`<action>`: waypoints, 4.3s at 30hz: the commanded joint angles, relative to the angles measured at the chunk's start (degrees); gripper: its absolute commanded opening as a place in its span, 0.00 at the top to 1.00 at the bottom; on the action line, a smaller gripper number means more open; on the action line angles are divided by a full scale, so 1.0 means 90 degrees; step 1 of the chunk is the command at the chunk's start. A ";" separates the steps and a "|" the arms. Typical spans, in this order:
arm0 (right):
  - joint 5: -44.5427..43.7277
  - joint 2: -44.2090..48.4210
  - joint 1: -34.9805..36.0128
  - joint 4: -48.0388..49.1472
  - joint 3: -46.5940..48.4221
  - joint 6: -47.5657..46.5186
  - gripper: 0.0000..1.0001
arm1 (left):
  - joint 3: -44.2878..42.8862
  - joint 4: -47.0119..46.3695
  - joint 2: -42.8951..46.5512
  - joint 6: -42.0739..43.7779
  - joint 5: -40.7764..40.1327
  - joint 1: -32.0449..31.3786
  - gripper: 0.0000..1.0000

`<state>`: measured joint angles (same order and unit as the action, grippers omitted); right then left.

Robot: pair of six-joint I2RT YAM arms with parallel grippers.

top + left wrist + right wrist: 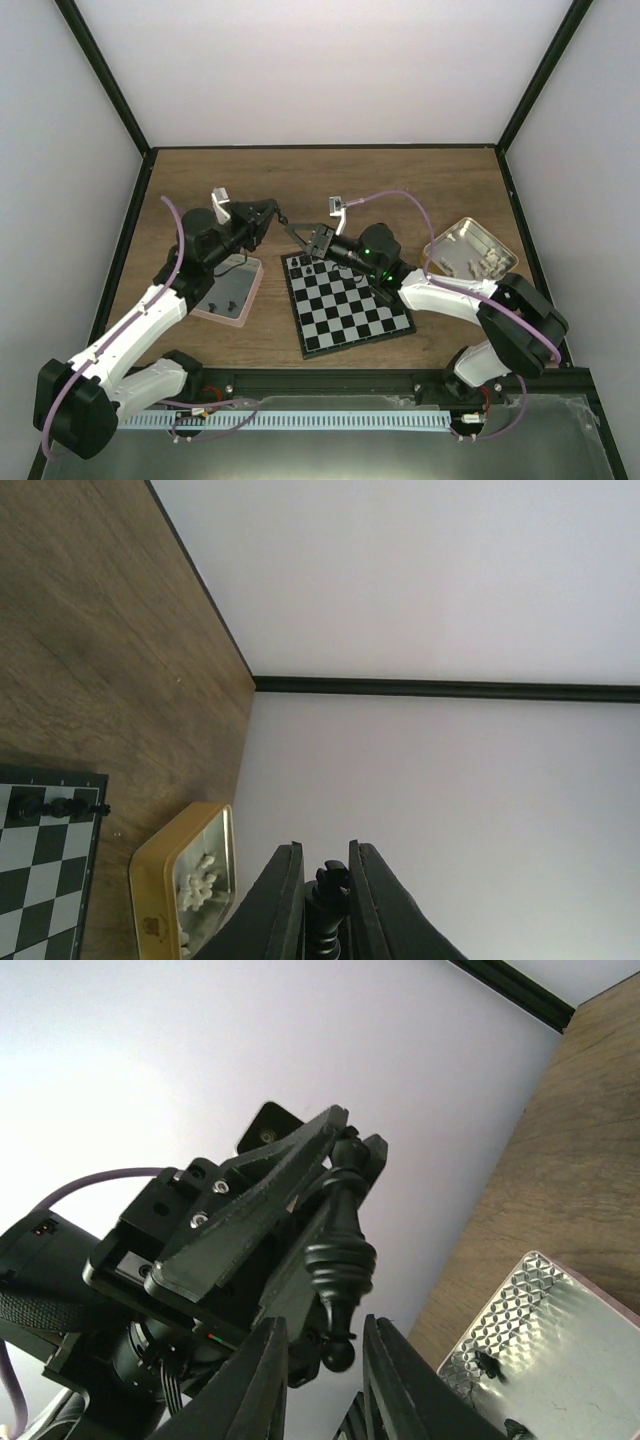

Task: Set up the chess pieces on the board
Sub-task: Pick up the chess piece from the storage box, then place the chess piece on the chessboard, then pick up the chess piece from the chessboard.

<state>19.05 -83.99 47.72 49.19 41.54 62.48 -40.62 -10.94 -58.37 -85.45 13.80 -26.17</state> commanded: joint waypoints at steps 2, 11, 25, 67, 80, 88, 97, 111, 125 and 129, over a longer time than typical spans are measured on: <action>-0.0070 -0.0070 0.0039 0.0195 0.0300 0.0010 0.80 | 0.0116 -0.0177 0.0034 -0.0086 0.0029 0.0020 0.92; -0.0018 -0.0083 0.0036 0.0216 0.0297 0.0045 0.95 | 0.0150 -0.0137 0.0091 -0.0067 -0.0039 0.0018 0.92; 0.0228 0.0974 -0.0195 -0.2735 0.0044 -0.0564 0.99 | -0.0037 0.1010 0.0570 0.1814 -0.1081 0.0047 0.92; -0.0126 -0.1468 -0.1271 -1.1886 0.2742 -0.3181 0.79 | -0.0422 0.1236 0.0851 0.6535 -0.0011 0.0048 0.92; -0.0587 -0.1066 -0.1075 -1.1583 0.2535 -0.3319 0.69 | -0.0442 0.1231 0.0680 0.6506 0.0053 0.0048 0.92; -0.0653 -0.1197 -0.0788 -1.1193 0.2254 -0.3212 0.75 | -0.0450 0.1250 0.0645 0.6487 0.0164 0.0049 0.93; -0.0671 -0.1329 -0.0742 -1.1159 0.2302 -0.3211 0.92 | -0.0432 0.1242 0.0629 0.6469 0.0144 0.0048 0.92; -0.0660 -0.1220 -0.0552 -1.1388 0.2231 -0.3227 0.72 | -0.0416 0.1232 0.0626 0.6462 0.0127 0.0050 0.92; -0.1526 -0.1317 -0.0534 -1.1166 0.2780 -0.3164 0.96 | -0.0393 0.1236 0.0648 0.6453 0.0097 0.0047 0.92; -0.1798 -0.1753 -0.0562 -1.0937 0.3320 -0.3276 0.96 | -0.0396 0.1252 0.0658 0.6462 0.0080 0.0047 0.92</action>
<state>7.29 -96.57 42.59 -52.14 65.54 34.09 -44.88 2.11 -52.71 -27.86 14.48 -25.89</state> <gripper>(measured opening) 0.080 0.114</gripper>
